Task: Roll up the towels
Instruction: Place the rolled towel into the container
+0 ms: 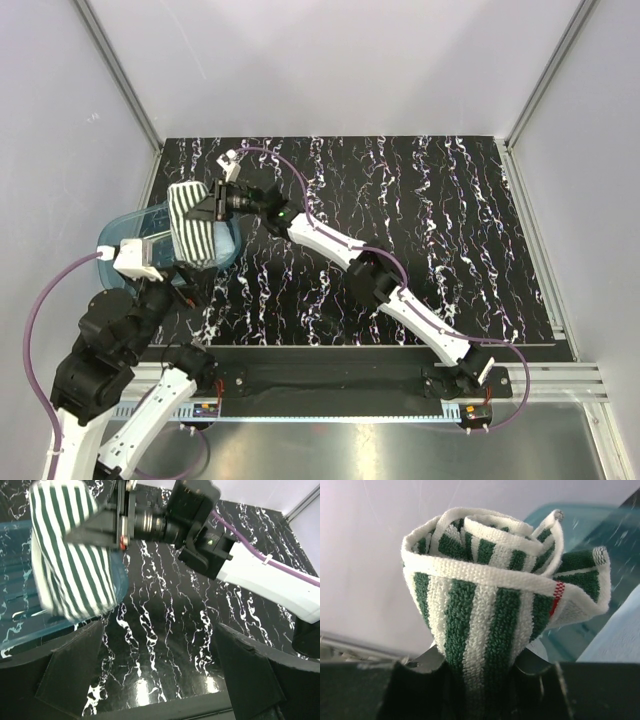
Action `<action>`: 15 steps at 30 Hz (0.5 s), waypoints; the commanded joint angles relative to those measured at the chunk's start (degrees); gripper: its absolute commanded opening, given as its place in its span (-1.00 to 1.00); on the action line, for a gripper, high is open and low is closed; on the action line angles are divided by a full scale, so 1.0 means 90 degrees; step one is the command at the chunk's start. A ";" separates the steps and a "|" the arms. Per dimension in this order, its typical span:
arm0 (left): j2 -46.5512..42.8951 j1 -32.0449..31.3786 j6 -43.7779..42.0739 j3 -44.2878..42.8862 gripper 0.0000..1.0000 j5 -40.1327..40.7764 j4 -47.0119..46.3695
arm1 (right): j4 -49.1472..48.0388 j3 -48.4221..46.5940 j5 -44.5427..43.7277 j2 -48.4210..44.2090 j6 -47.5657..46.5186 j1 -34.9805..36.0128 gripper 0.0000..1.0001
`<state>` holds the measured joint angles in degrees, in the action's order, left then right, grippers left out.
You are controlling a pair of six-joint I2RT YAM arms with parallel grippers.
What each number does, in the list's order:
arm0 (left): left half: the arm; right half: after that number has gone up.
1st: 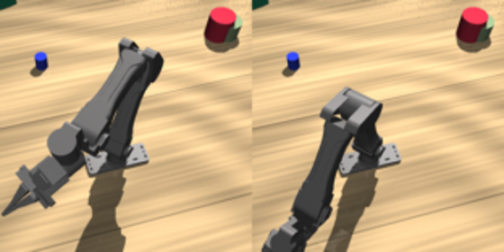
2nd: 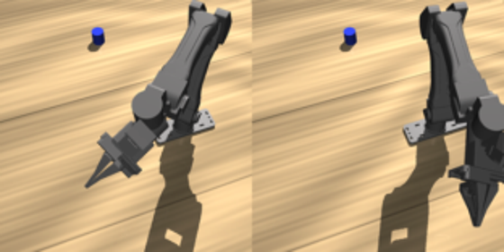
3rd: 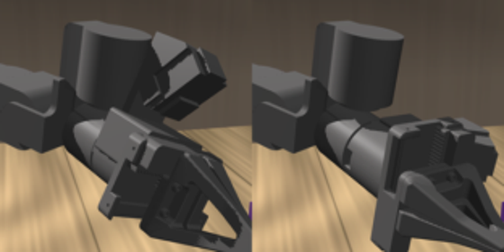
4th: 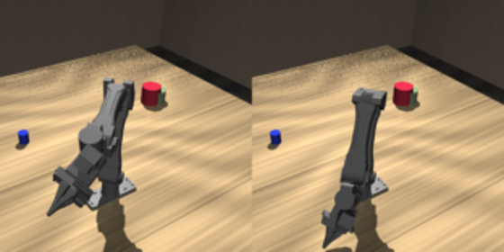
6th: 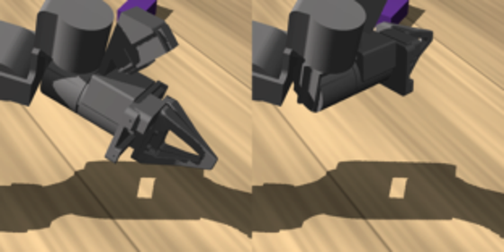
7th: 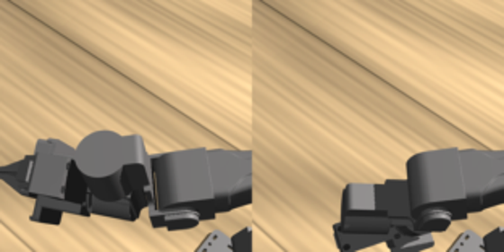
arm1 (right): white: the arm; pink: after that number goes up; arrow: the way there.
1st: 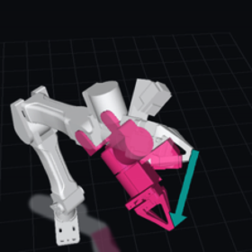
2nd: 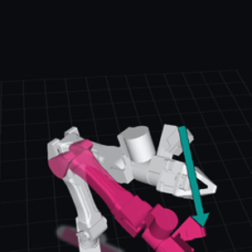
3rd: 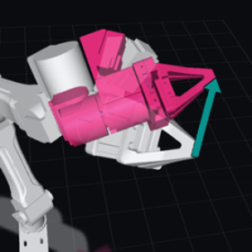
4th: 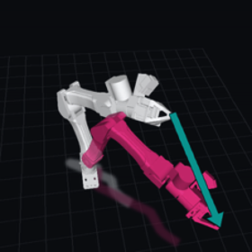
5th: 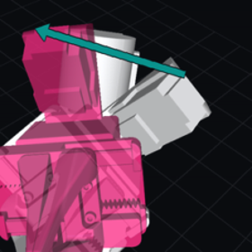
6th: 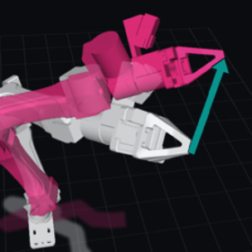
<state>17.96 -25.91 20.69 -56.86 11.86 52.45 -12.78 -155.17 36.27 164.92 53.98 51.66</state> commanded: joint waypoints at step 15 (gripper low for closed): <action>-0.0315 0.0008 -0.0228 0.0507 0.98 -0.0009 -0.0739 | 0.1926 0.0698 -0.0768 -0.0412 -0.2088 0.0061 -0.79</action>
<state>15.49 -25.91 19.81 -52.84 11.88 49.67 -2.52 -151.24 28.27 165.36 42.37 52.34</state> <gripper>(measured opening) 0.984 0.335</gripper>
